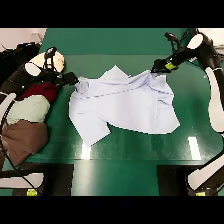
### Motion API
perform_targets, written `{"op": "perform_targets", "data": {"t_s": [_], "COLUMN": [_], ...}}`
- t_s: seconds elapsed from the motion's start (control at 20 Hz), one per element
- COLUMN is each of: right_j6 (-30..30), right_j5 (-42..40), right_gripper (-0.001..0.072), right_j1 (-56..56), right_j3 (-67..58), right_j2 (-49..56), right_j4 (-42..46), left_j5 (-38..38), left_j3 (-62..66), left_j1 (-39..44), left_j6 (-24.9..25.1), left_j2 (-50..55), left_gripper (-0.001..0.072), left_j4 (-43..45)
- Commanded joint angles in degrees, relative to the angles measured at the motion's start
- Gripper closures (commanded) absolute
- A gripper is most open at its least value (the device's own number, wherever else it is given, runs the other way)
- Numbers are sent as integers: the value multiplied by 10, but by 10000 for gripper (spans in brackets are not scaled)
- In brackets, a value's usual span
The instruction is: Fold the shirts.
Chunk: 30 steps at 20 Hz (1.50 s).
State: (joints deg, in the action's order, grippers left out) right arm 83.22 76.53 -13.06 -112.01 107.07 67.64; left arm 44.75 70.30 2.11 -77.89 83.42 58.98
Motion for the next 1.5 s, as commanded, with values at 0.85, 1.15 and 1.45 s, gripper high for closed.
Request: {"op": "perform_targets", "data": {"t_s": [0.85, 1.15, 1.45], "right_j6": [-23, -23, -33], "right_j5": [86, 73, -30], "right_gripper": [377, 221, 277], "right_j1": [151, 269, 326], "right_j3": [334, 590, 801], "right_j2": [-354, -456, -466], "right_j4": [-7, -5, -66], "left_j5": [65, 88, 97], "left_j3": [-258, -206, -191], "left_j1": [-1, -1, -1], "left_j6": [-17, -16, -16], "left_j2": [-108, -125, -125], "left_gripper": [361, 682, 682], "left_j4": [1, -3, -9]}}
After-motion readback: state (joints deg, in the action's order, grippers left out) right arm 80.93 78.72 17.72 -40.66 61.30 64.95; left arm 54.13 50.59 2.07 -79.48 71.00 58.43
